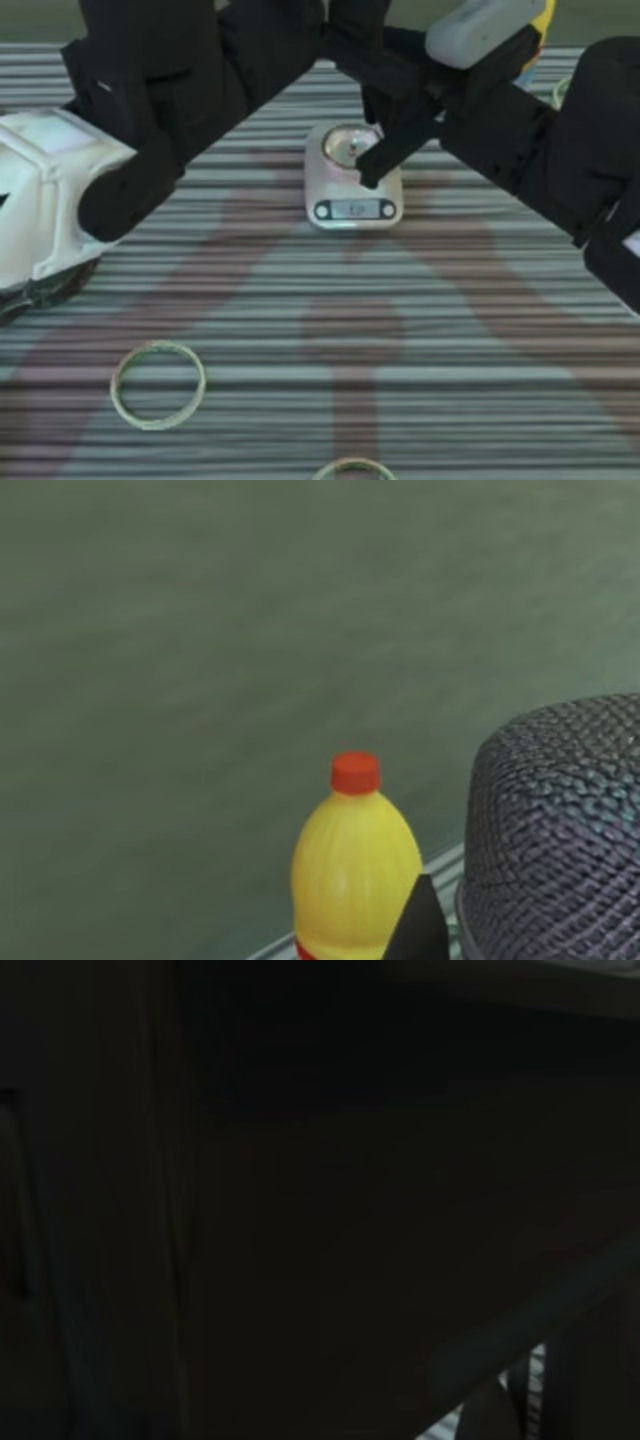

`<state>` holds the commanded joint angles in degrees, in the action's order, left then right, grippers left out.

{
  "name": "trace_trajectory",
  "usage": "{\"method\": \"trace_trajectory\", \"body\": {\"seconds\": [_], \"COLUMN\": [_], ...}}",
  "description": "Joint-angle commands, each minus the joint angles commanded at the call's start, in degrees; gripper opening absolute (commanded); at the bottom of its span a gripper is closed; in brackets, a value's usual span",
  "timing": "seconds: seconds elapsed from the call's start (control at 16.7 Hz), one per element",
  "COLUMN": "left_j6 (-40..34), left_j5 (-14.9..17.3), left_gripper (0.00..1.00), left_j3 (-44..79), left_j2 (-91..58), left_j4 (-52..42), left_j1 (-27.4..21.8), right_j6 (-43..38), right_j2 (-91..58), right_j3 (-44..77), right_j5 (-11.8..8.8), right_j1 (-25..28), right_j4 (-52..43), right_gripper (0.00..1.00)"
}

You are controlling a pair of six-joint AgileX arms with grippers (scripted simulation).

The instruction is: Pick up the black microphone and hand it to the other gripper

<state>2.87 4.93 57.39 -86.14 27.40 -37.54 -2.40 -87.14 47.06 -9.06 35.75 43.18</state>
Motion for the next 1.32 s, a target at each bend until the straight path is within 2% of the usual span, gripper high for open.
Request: {"method": "trace_trajectory", "body": {"seconds": [0.06, 0.12, 0.6, 1.32], "left_j6": [0.0, 0.0, 0.0, 0.0], "left_j5": [0.0, 0.0, 0.0, 0.0], "left_gripper": [0.02, 0.0, 0.0, 0.0], "left_j3": [0.0, 0.0, 0.0, 0.0], "left_j2": [0.0, 0.0, 0.0, 0.0], "left_j4": [0.0, 0.0, 0.0, 0.0], "left_j1": [0.0, 0.0, 0.0, 0.0], "right_j6": [0.0, 0.0, 0.0, 0.0], "right_j2": [0.0, 0.0, 0.0, 0.0], "right_j3": [0.0, 0.0, 0.0, 0.0], "right_j5": [0.0, 0.0, 0.0, 0.0], "right_j1": [0.0, 0.0, 0.0, 0.0], "right_j4": [0.0, 0.0, 0.0, 0.0], "right_gripper": [0.0, 0.0, 0.0, 0.9]}}
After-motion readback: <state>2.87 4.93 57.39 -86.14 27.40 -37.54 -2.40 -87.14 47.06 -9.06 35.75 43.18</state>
